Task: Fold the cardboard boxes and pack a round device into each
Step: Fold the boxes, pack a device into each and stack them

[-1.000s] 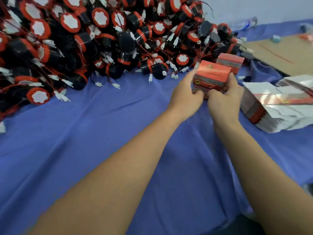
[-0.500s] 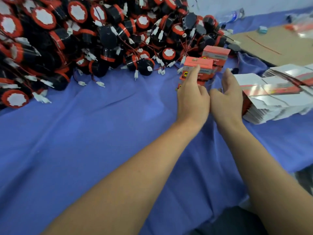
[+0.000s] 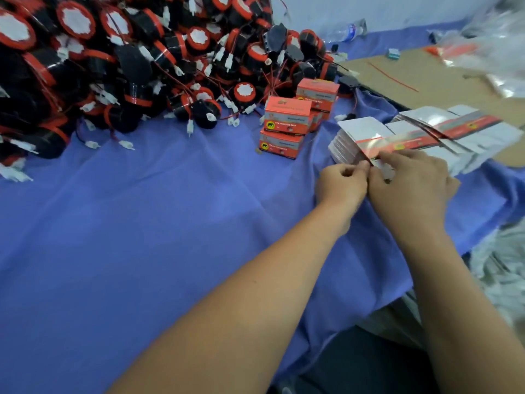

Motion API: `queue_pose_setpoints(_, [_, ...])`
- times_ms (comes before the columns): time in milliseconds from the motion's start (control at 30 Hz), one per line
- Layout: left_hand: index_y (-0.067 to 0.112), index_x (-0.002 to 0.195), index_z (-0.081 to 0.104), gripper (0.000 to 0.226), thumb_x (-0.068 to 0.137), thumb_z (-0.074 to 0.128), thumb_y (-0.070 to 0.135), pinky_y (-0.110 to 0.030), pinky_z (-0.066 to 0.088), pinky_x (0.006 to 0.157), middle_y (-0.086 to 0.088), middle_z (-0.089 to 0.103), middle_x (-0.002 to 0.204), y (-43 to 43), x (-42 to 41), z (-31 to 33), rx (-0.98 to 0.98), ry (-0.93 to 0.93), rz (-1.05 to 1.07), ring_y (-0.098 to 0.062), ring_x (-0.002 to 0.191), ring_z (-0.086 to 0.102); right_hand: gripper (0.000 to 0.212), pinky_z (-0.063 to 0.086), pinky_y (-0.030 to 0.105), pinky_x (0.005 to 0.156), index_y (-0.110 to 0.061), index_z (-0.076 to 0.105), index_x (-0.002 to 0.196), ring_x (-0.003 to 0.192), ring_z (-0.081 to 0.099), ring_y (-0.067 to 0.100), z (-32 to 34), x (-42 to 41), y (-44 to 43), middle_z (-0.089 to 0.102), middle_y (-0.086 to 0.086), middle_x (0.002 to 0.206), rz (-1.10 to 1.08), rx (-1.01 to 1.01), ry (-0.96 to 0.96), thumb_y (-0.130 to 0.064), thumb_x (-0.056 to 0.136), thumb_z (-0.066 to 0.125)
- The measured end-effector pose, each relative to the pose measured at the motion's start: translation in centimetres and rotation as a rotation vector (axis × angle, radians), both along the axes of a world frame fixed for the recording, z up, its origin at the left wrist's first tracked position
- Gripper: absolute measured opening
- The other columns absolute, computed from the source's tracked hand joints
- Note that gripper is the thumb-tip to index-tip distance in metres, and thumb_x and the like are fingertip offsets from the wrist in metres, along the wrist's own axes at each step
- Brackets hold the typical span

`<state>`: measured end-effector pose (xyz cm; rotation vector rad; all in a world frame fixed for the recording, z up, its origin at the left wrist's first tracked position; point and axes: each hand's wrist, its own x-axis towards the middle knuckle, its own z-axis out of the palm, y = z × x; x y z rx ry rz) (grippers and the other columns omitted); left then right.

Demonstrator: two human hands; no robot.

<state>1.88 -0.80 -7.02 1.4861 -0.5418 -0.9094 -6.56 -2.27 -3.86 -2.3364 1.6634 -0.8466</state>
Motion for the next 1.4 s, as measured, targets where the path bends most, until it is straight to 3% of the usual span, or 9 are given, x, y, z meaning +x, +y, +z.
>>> queue_pose_setpoints(100, [0.022,0.075,0.073,0.027,0.094,0.071,0.042,-0.044,0.059,0.088,-0.002,0.078,0.089,-0.3,0.0,0.6,-0.016,0.115,0.007,-0.025,0.091,0.073,0.026,0.029,0.046,0.1,-0.023,0.073,0.113,0.129,0.043,0.033,-0.4,-0.1,0.3,0.062,0.004,0.136,0.036,-0.04,0.044,-0.028,0.101,0.051])
queue_pose_setpoints(233, [0.021,0.085,0.073,0.015,0.094,0.073,0.033,-0.045,0.06,0.089,-0.008,0.078,0.1,0.0,0.1,1.0,-0.023,0.211,0.038,-0.03,0.103,0.073,0.027,0.027,0.044,0.096,-0.029,0.072,0.12,0.129,0.042,0.029,-0.7,-0.2,1.1,0.064,-0.001,0.133,0.058,-0.068,0.013,-0.029,0.098,0.055])
queue_pose_setpoints(600, [0.013,0.108,0.068,0.014,0.103,0.059,0.021,-0.044,0.059,0.089,-0.008,0.074,0.104,2.1,2.1,3.2,-0.092,0.034,0.054,-0.028,0.099,0.071,0.047,0.028,0.054,0.115,-0.025,0.064,0.136,0.143,0.039,0.027,-0.5,0.4,3.6,0.055,0.004,0.147,0.148,-0.115,-0.082,-0.032,0.09,0.069])
queue_pose_setpoints(733, [0.013,0.106,0.068,0.012,0.102,0.062,0.022,-0.043,0.058,0.088,-0.008,0.072,0.106,4.3,3.8,3.3,-0.126,-0.04,0.16,-0.026,0.099,0.068,0.069,0.023,0.058,0.12,-0.031,0.049,0.149,0.151,0.025,0.032,0.0,0.7,4.5,0.034,0.006,0.161,0.176,-0.111,-0.126,-0.045,0.086,0.075])
queue_pose_setpoints(867, [0.014,0.098,0.065,0.006,0.102,0.062,0.018,-0.048,0.06,0.088,-0.005,0.072,0.088,8.2,5.6,2.8,-0.158,-0.005,0.243,-0.026,0.085,0.072,0.088,0.023,0.05,0.122,-0.031,0.043,0.153,0.153,0.019,0.029,0.6,0.9,5.4,0.024,0.006,0.165,0.257,-0.017,-0.18,-0.059,0.077,0.078])
queue_pose_setpoints(1000, [0.014,0.102,0.064,0.005,0.103,0.061,0.017,-0.031,0.06,0.073,-0.003,0.075,0.085,14.0,7.6,2.3,-0.176,0.023,0.31,-0.006,0.062,0.066,0.065,0.044,0.04,0.111,-0.022,0.059,0.142,0.134,0.049,0.012,0.6,2.2,6.6,0.057,-0.002,0.142,0.429,0.014,-0.367,-0.039,0.083,0.082])
queue_pose_setpoints(1200, [0.025,0.13,0.065,0.03,0.104,0.059,0.012,-0.018,0.057,0.071,0.006,0.078,0.1,25.7,10.4,2.4,-0.144,-0.171,0.379,-0.004,0.085,0.073,0.062,0.033,-0.002,0.092,-0.07,0.045,0.126,0.113,0.048,-0.022,0.4,6.0,13.3,0.053,-0.048,0.116,0.775,0.134,-0.337,-0.059,0.076,0.08])
queue_pose_setpoints(1333, [0.035,0.123,0.069,0.036,0.1,0.063,0.008,-0.01,0.051,0.074,0.018,0.076,0.108,33.0,11.6,2.8,-0.042,-0.306,0.288,0.003,0.09,0.07,0.068,0.033,-0.001,0.091,-0.051,0.054,0.13,0.111,0.049,-0.017,-0.3,9.2,17.4,0.051,-0.038,0.115,0.919,0.133,-0.261,-0.071,0.068,0.075])
queue_pose_setpoints(1400, [0.035,0.126,0.066,0.041,0.095,0.072,0.01,-0.011,0.053,0.083,0.018,0.076,0.113,36.1,12.0,2.9,-0.009,-0.274,0.251,0.0,0.104,0.071,0.066,0.029,-0.004,0.092,-0.064,0.048,0.125,0.113,0.045,-0.023,-0.3,10.6,19.4,0.044,-0.046,0.118,1.005,0.15,-0.23,-0.071,0.065,0.076])
